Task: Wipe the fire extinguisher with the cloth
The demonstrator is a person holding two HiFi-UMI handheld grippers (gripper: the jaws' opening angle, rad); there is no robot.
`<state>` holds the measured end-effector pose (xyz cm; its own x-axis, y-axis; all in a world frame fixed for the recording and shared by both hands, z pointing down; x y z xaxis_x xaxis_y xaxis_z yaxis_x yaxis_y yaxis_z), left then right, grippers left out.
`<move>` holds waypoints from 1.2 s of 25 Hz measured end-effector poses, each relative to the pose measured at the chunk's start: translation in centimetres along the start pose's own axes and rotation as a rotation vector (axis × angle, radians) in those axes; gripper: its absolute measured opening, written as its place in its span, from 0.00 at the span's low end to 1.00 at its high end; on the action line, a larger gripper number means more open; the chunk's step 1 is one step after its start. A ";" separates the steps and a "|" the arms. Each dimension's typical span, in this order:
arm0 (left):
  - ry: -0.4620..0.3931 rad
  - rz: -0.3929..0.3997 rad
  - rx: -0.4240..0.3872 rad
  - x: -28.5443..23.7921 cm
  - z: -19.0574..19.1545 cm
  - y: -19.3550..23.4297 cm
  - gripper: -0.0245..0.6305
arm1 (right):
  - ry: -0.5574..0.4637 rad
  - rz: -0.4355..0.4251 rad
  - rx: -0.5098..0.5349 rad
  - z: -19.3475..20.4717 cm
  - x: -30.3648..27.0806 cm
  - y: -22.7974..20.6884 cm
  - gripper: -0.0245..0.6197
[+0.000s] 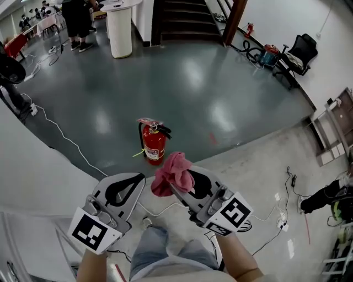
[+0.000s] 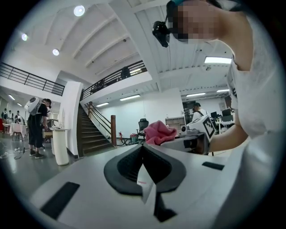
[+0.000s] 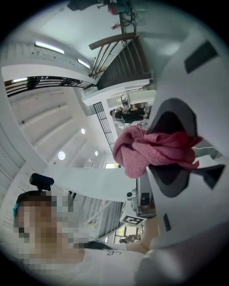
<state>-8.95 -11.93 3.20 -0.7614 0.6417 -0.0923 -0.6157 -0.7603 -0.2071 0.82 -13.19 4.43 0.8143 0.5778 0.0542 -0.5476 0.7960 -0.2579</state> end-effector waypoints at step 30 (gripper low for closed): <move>-0.101 0.149 -0.036 -12.6 34.3 4.1 0.05 | 0.059 0.065 0.282 28.6 -10.7 -23.0 0.25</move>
<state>-8.81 -26.58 36.97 -0.8612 0.5076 -0.0263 -0.4884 -0.8408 -0.2336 -0.77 -32.48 37.33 0.7812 0.6241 -0.0122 -0.6239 0.7813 0.0194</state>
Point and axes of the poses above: the fingertips, and each gripper's own axes: x backward along the fingers, y to its left, z out of its underside, the point moved 2 cm from there along x, backward along the fingers, and after that the axes turned 9 degrees about -x, right-handed, at the moved point
